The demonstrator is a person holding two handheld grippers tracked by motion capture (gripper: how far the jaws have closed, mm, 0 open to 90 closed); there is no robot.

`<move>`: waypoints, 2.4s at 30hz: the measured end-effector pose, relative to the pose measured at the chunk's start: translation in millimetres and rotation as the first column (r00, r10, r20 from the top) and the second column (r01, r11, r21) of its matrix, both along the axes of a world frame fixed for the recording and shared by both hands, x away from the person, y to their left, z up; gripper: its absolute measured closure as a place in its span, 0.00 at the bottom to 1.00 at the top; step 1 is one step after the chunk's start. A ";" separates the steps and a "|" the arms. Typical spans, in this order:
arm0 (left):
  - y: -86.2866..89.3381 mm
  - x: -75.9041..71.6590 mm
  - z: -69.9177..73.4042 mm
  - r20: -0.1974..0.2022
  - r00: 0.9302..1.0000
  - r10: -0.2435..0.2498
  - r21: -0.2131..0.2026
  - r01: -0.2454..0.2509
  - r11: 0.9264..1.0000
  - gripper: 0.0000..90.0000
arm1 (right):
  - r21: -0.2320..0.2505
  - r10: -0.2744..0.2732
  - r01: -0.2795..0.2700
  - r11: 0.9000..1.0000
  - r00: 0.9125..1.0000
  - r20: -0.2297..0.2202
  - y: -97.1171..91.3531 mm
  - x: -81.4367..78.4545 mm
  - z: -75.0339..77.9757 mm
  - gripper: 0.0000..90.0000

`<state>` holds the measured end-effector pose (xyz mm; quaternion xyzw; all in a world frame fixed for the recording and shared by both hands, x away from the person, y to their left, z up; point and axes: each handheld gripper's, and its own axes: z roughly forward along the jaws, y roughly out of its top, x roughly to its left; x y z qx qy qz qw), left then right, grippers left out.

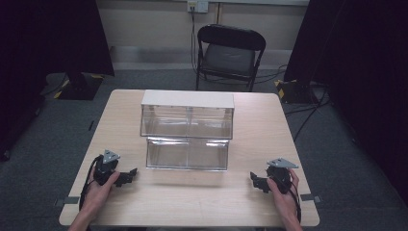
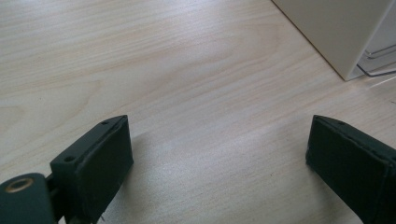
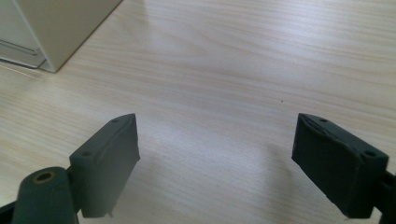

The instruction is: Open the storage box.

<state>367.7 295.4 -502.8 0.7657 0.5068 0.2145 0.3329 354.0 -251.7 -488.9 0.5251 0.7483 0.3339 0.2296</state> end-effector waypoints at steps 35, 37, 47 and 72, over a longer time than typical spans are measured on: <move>0.1 0.0 0.0 0.000 1.000 -0.001 0.001 0.001 1.000 0.07 | 0.069 0.206 -0.210 0.975 0.977 0.059 53.2 -16.3 27.8 0.16; 0.2 0.2 -0.1 0.000 1.000 -0.004 -0.003 0.004 1.000 0.07 | 0.072 0.216 -0.220 0.973 0.974 0.063 56.7 -16.6 28.4 0.16; 0.4 0.6 -0.2 0.001 1.000 -0.008 -0.001 0.008 1.000 0.07 | 0.096 0.245 -0.249 0.964 0.968 0.059 70.3 -15.6 32.2 0.16; 0.4 0.6 0.1 0.000 1.000 -0.008 0.004 0.008 1.000 0.07 | 0.094 0.287 -0.289 0.953 0.957 0.031 107.3 10.0 22.9 0.16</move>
